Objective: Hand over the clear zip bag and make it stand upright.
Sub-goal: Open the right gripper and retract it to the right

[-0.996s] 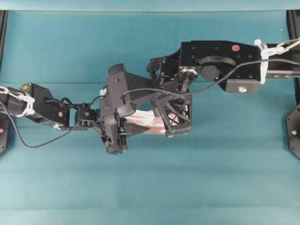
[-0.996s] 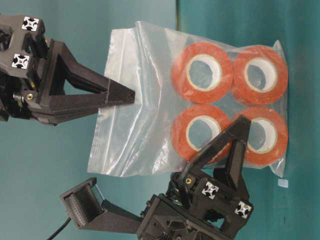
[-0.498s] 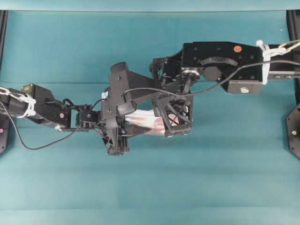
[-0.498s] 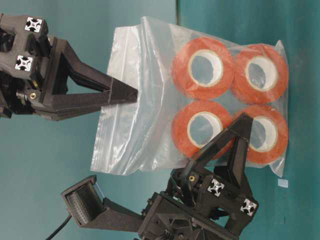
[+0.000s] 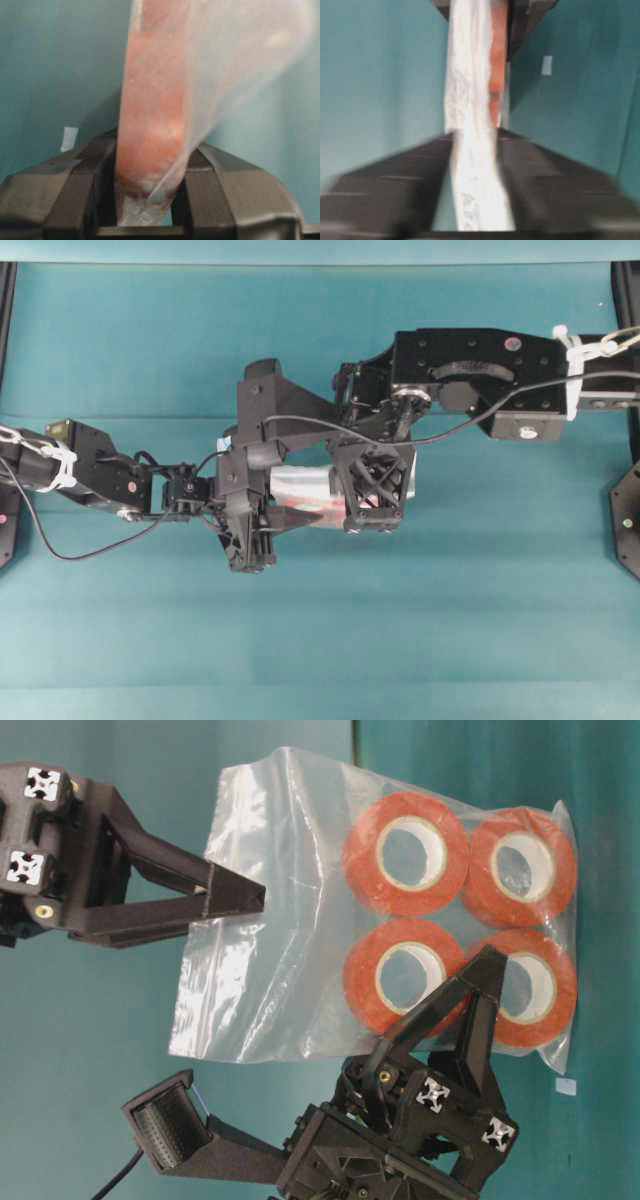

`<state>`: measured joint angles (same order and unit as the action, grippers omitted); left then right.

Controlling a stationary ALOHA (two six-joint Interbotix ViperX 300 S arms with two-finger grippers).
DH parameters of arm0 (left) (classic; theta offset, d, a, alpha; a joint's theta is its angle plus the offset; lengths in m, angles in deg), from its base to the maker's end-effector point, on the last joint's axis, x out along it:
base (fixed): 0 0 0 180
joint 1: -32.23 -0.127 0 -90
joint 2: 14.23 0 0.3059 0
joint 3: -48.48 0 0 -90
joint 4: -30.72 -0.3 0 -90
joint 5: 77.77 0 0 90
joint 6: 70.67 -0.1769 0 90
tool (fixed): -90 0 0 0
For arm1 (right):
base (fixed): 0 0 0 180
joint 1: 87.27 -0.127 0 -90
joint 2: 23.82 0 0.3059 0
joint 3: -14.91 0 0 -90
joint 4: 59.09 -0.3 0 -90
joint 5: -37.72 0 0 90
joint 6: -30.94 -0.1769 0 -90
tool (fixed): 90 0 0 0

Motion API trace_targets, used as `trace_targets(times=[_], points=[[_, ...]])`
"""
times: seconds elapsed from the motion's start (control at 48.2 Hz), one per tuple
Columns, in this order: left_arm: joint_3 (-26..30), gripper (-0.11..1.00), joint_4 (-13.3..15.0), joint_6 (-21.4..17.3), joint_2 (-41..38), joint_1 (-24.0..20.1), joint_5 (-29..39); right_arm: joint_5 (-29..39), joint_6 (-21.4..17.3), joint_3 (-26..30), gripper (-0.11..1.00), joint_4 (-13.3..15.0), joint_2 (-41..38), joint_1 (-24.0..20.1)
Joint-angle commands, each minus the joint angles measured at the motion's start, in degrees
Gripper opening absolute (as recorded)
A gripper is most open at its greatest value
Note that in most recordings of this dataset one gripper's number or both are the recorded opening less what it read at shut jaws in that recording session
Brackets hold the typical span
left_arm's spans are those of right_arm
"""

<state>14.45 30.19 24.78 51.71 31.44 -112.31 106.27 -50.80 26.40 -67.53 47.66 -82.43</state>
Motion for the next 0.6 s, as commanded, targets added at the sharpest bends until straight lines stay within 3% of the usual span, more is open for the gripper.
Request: trace_targets(times=[0.0,0.104,0.581], points=[[0.4,0.24,-0.1,-0.1,0.2,0.5,-0.2,-0.8,-1.1,0.8,0.78,-0.2,2.1,-0.3],[0.4,0.24,-0.1,-0.1,0.2,0.4,-0.2,-2.9,-1.7,0.4,0.92,-0.2,3.3,-0.4],[0.1,0.24,-0.1,-1.3,0.4,0.8,1.3,-10.4,-3.4,-6.9,0.90,0.0,10.5,-0.1]])
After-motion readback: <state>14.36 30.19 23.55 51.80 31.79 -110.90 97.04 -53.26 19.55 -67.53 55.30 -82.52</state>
